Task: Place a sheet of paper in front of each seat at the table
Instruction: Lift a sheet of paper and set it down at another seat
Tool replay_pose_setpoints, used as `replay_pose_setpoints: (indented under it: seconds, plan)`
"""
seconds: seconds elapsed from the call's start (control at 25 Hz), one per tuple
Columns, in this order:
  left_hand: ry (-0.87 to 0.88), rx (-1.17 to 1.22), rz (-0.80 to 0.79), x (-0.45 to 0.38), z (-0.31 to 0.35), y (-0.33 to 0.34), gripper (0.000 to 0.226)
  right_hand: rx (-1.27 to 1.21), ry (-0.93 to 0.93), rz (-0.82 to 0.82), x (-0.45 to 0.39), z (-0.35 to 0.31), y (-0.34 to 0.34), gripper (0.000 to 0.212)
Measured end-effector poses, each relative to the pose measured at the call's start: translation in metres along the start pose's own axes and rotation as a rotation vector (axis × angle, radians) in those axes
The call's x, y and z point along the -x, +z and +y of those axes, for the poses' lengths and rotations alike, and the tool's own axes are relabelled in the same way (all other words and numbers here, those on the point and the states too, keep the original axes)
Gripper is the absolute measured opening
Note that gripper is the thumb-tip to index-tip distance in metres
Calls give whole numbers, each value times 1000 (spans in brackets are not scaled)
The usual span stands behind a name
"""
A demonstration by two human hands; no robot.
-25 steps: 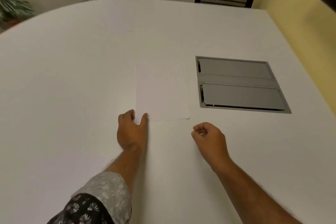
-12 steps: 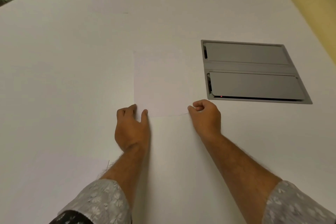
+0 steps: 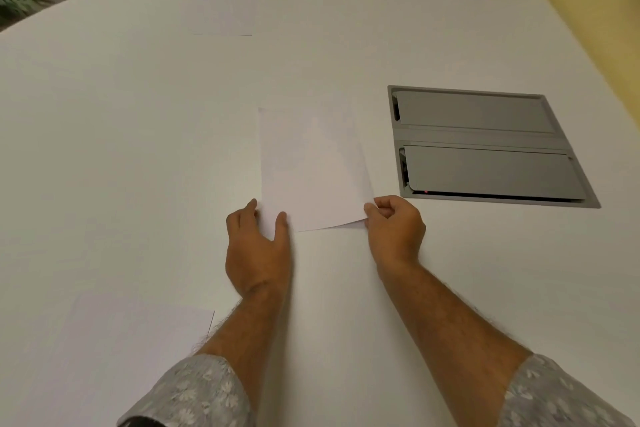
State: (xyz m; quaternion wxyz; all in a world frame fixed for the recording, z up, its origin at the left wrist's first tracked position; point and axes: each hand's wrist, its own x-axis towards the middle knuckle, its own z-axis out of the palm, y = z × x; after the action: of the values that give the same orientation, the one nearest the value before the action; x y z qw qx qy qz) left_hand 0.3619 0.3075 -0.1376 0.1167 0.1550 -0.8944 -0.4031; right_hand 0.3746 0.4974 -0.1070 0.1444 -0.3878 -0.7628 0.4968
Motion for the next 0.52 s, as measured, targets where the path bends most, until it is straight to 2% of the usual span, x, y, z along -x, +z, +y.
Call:
replay_pose_setpoints:
  seconds: [0.12,0.24,0.4,0.52]
  plan:
    - [-20,83,17,0,1,-5,53,-110,-4,4,10,-3,-4,15]
    - [-15,110,20,0,1,-3,55,-313,31,1,30,-8,-27,17]
    - [-15,192,-42,2,-2,-8,54,-495,112,97,72,2,-103,11]
    - [-129,383,-128,13,-3,-16,51,-557,191,182,103,23,-169,10]
